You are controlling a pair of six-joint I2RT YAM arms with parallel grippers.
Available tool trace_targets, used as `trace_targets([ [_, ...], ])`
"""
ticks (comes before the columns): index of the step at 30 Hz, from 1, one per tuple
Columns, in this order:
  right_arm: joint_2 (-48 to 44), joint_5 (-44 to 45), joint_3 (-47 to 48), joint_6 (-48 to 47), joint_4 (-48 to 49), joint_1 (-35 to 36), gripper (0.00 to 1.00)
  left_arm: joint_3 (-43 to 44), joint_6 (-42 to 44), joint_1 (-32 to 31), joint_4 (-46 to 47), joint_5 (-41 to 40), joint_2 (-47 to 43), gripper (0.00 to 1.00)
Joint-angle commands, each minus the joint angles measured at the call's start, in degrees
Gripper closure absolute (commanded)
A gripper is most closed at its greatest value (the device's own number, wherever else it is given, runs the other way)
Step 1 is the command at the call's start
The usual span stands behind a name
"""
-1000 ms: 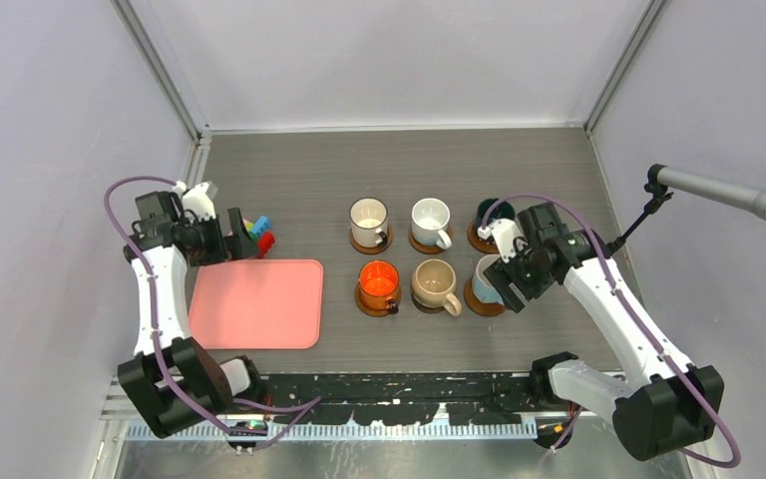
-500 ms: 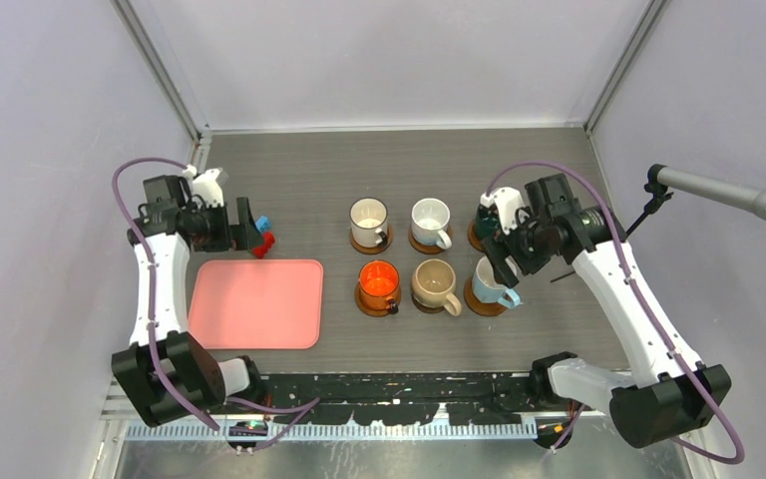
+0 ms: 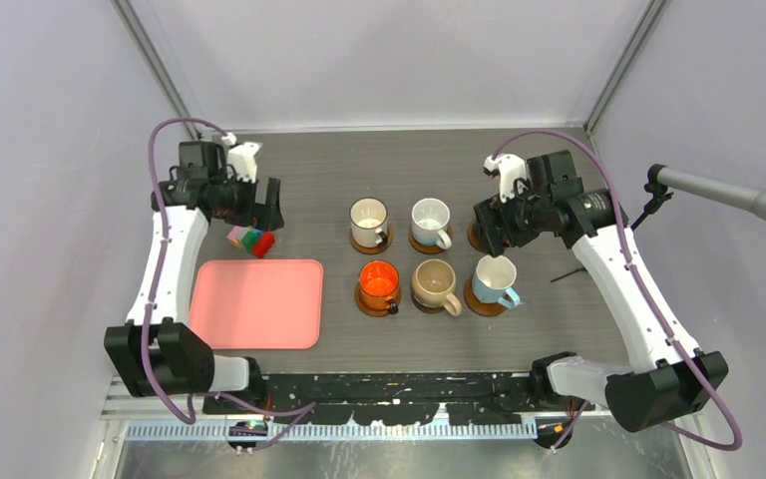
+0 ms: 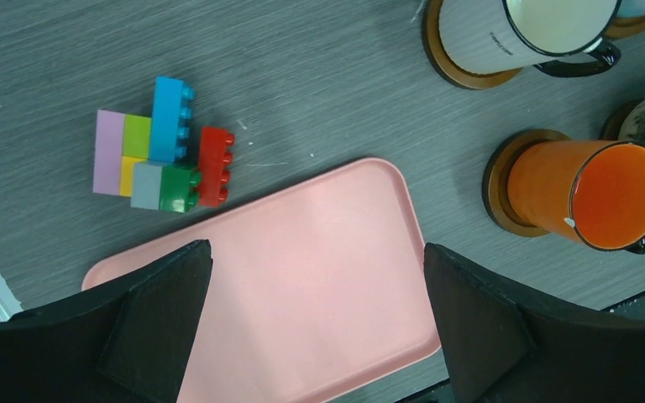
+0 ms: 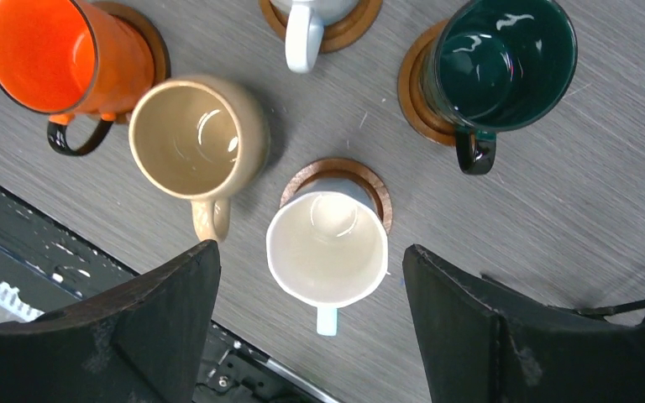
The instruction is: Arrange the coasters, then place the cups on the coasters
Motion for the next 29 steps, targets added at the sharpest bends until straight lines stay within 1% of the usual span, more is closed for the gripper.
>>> trace_targets([
  [1,-0.8,-2.3,-0.7,3.8,6.0,-0.5,0.16,3.9,1.1,-5.2,-2.5,-3.6,2.2,0.0],
  [3,-1.5,-2.4,-2.1,4.4,7.2,-1.0,0.16,4.7,1.0,-8.9,-2.9,-6.9,3.2,0.0],
  [6,-1.8,-3.6,-3.4,4.8,8.3,-2.6,0.16,4.4,0.4,-15.9,-1.4,-14.7,3.9,0.0],
  [8,-1.9,-4.6,-4.3,5.1,9.6,-4.7,0.16,3.8,0.0,-18.8,-0.5,-16.5,4.1,0.0],
  [11,-1.9,-6.2,-6.0,5.6,11.6,-7.9,0.16,3.2,-1.3,-21.6,0.8,-16.6,3.9,0.0],
  [15,-1.6,-8.1,-7.8,6.6,13.3,-10.7,0.16,1.7,-2.3,-22.3,1.7,-14.3,4.0,0.0],
  [21,-1.8,-8.6,-10.2,7.9,15.7,-11.0,0.16,0.0,-3.0,-22.3,2.8,-14.9,4.0,0.0],
  [29,-1.2,-9.1,-9.9,8.0,15.8,-11.2,0.16,-0.3,-3.5,-22.3,3.3,-17.0,3.9,0.0],
])
